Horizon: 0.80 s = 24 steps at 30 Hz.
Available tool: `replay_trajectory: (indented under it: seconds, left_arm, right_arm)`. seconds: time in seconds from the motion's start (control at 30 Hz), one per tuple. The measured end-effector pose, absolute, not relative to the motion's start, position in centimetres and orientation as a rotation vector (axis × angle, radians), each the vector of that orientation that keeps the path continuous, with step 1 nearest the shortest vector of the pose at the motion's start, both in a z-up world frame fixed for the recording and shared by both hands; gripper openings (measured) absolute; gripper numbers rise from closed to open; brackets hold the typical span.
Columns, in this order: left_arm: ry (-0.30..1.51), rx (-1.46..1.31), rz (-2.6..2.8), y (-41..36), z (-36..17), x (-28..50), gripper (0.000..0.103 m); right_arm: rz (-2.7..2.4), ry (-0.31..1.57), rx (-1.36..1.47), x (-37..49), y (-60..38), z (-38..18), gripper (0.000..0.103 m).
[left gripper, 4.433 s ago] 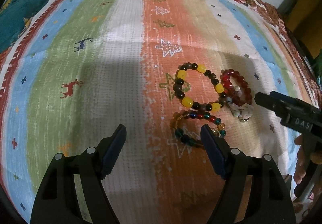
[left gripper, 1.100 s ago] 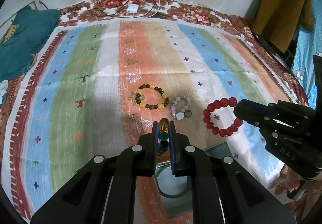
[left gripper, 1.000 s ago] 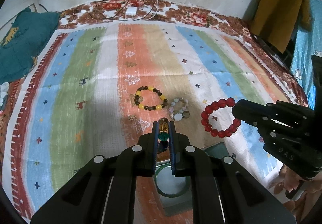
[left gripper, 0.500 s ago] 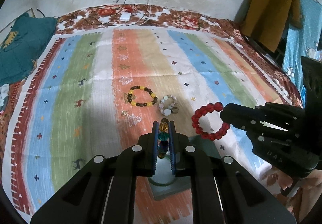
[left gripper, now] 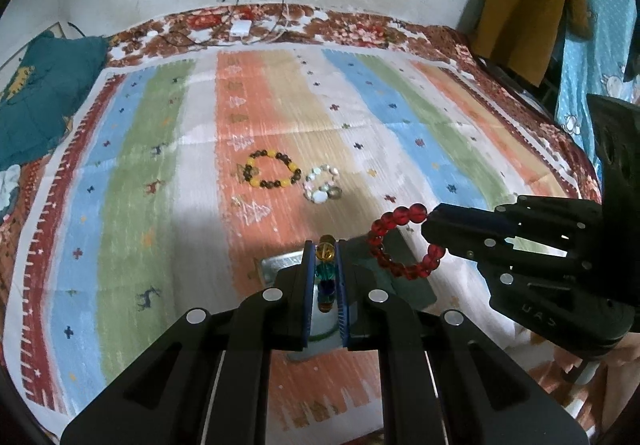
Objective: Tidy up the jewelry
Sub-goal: 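Carry the multicolour and dark red bracelets over the silver tin with both tools, then open both tools to drop the two bracelets into the tin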
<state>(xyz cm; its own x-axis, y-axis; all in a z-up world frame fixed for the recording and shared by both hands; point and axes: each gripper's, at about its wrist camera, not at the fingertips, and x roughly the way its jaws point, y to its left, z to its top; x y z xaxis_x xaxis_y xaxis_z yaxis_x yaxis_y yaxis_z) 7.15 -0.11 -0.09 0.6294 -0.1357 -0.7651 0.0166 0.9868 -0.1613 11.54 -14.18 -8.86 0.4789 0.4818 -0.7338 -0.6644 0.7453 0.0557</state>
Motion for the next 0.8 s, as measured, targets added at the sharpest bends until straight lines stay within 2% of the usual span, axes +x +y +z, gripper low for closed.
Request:
replay_trajectory:
  seconds: [0.2,0.23,0.27,0.3,0.33,0.4,0.47,0.7,0.8]
  left_arm:
    - [0.929,-0.185,-0.13,-0.7,-0.8,7.3,0.01]
    - [0.928,-0.18,-0.121,-0.8,-0.9,7.3,0.011]
    - [0.928,-0.17,-0.105,-0.7,-0.9,7.3,0.017]
    - [0.931,-0.161,-0.086,-0.6,-1.0,7.4,0.02]
    - [0.933,-0.16,-0.081,-0.5,-1.1,7.4,0.023]
    - [0.937,-0.159,-0.06,-0.1,-1.2,7.5,0.024]
    - [0.937,-0.165,-0.048,0.2,-1.3,7.6,0.031]
    - [0.94,-0.17,-0.002,1.1,-1.6,7.8,0.042]
    - [0.942,-0.176,0.004,1.4,-1.7,7.9,0.049]
  right_arm:
    - [0.744,0.849,-0.263,11.1,-14.0,-9.7,0.015]
    - [0.743,0.857,-0.275,11.0,-13.8,-10.0,0.02]
    - [0.731,0.855,-0.282,11.0,-13.8,-10.0,0.027]
    - [0.71,0.842,-0.295,11.0,-13.9,-10.0,0.04]
    - [0.686,0.819,-0.313,10.9,-13.9,-9.9,0.043]
    - [0.669,0.817,-0.313,11.2,-14.1,-9.9,0.043]
    - [0.661,0.828,-0.3,11.6,-14.3,-10.0,0.045]
    - [0.642,0.828,-0.287,12.1,-14.7,-10.1,0.051]
    - [0.636,0.829,-0.288,12.3,-14.7,-10.2,0.054]
